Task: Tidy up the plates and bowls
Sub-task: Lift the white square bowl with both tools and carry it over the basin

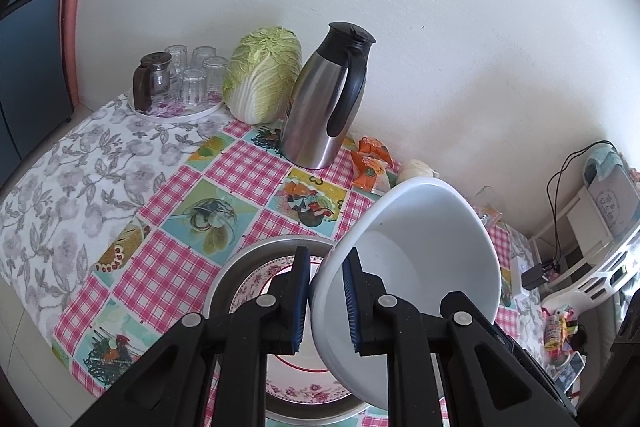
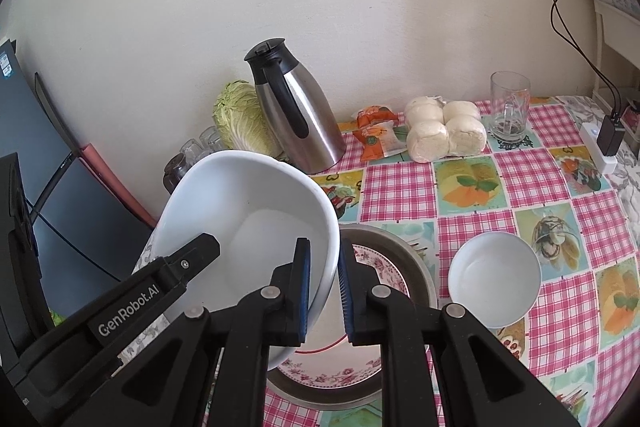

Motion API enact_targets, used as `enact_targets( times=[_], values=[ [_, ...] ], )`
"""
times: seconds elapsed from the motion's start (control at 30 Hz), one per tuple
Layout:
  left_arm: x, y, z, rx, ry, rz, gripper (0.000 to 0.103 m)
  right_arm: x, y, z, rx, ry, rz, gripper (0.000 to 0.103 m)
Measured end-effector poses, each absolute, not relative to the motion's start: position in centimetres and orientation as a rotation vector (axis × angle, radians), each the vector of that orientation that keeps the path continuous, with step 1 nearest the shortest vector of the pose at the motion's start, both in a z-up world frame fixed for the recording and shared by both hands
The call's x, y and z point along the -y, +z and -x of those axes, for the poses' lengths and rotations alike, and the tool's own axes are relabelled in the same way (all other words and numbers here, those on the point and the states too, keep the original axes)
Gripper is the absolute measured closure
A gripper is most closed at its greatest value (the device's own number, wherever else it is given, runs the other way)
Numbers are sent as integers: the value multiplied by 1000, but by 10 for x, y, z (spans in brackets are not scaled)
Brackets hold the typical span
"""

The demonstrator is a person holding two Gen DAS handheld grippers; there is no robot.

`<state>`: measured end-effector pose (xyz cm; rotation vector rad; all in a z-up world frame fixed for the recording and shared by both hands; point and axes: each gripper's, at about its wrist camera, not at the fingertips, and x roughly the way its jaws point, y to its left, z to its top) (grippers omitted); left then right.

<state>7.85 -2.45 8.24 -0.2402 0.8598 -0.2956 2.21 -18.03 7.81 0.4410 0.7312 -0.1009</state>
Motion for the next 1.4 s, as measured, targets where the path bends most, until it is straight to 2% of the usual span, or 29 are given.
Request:
enact_targets(
  times=[0.87, 1.27, 1.4],
  values=[
    [31, 45, -95, -979, -256, 209, 84, 180, 47, -39, -863, -140, -413, 87],
    [30, 22, -108, -1047, -229, 200, 80, 174, 24, -52, -938, -144, -405, 86],
    [30, 18, -110, -1064, -229, 199, 75, 174, 20, -54, -954, -143, -411, 86]
  ],
)
